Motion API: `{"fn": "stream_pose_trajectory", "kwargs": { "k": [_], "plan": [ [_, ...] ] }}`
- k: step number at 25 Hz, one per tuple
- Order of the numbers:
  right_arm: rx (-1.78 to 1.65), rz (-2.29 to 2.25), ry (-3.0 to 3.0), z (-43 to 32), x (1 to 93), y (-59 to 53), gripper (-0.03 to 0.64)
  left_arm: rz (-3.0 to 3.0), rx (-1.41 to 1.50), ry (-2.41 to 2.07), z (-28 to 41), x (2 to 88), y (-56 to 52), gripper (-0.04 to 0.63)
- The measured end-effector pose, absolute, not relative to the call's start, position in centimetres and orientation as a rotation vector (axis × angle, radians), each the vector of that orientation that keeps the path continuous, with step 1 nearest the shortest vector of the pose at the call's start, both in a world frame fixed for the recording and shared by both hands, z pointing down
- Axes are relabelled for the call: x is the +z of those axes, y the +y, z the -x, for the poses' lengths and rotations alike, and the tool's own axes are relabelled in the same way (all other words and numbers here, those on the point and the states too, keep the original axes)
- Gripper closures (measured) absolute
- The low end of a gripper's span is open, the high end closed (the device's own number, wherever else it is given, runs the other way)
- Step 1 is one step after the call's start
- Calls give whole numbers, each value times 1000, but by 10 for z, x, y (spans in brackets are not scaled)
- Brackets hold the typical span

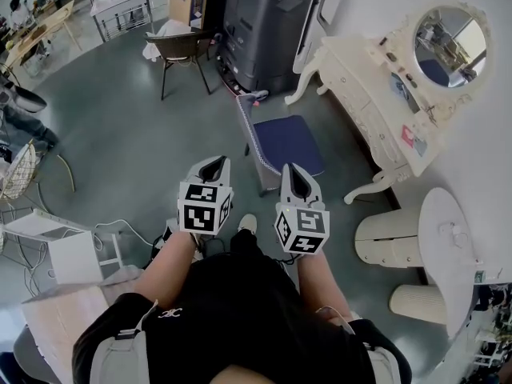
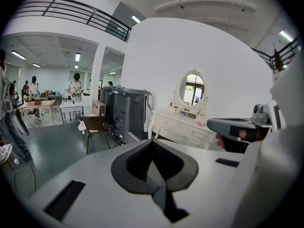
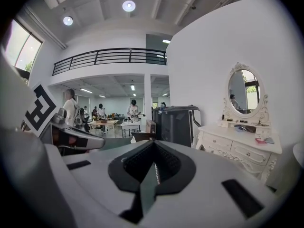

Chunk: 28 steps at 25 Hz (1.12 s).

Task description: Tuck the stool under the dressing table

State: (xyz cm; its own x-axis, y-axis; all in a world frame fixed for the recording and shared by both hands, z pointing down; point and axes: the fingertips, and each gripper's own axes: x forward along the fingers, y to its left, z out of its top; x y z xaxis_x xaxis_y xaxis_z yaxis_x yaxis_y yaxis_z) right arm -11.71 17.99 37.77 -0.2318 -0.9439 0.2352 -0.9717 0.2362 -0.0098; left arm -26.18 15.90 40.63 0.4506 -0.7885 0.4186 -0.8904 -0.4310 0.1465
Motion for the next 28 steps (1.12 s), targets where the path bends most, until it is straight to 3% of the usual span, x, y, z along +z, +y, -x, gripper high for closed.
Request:
{"fn": "stream_pose_trajectory", "kwargs": {
  "k": [28],
  "plan": [
    [403, -1517, -2336, 53, 430, 3, 609, -2226, 587, -1557, 211, 415, -21, 591]
  ]
}}
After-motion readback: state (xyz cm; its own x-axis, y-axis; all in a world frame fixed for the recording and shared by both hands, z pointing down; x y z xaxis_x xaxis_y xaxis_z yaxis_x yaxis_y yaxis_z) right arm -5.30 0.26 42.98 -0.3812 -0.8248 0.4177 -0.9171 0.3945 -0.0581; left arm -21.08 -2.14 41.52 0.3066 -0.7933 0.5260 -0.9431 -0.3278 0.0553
